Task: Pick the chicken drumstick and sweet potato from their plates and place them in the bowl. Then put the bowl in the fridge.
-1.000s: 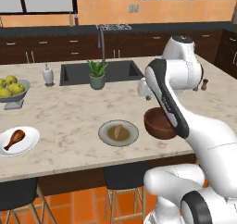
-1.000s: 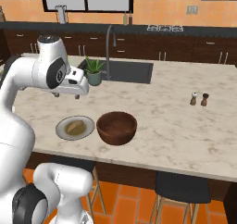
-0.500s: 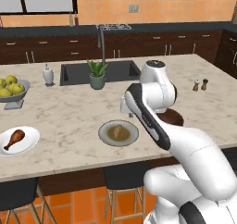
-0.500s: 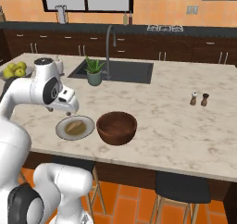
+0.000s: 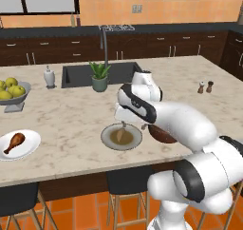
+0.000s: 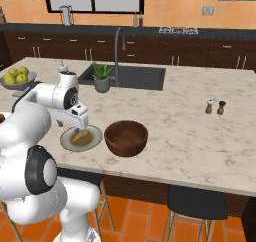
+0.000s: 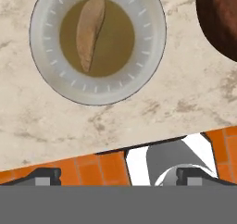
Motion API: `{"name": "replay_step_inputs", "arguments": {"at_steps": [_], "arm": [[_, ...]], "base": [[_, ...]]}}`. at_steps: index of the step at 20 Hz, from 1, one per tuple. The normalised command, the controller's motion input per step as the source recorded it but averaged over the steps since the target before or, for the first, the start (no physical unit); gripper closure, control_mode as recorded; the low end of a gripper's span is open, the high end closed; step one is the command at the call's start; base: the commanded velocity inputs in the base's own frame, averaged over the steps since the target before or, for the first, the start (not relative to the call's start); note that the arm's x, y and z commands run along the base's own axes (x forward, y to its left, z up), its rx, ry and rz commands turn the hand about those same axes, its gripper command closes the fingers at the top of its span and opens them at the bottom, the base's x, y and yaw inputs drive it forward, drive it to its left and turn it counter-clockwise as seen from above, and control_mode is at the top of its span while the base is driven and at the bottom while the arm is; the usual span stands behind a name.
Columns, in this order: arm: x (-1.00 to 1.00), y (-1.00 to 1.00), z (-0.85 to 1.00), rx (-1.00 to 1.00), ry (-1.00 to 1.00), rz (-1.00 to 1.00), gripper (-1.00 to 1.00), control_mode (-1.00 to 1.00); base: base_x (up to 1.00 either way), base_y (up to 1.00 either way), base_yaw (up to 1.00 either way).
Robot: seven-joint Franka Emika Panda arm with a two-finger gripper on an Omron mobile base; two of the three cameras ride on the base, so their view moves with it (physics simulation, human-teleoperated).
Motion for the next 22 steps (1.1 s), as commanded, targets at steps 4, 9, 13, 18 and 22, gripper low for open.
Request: {"name": "replay_step_inputs", "arguments": {"at_steps": [4,9,13,18,22], "arm": [[0.28,0.29,-0.47,-0.08,0.08,-0.11,-1.0,-1.0],[0.26,0.21,-0.42,-0.05,-0.04,-0.04,-1.0,-1.0],[0.16,0.0,-0.5,0.0,-0.09,0.0,-1.0,-1.0],[0.34,0.0,-0.25,0.0,0.0,0.0,-1.0,-1.0],[0.36,0.0,-0.26,0.0,0.0,0.0,-1.0,-1.0]], "base": [[0.0,0.0,0.0],[0.0,0.0,0.0],[0.0,0.0,0.0],[0.0,0.0,0.0],[0.0,0.0,0.0]]}}
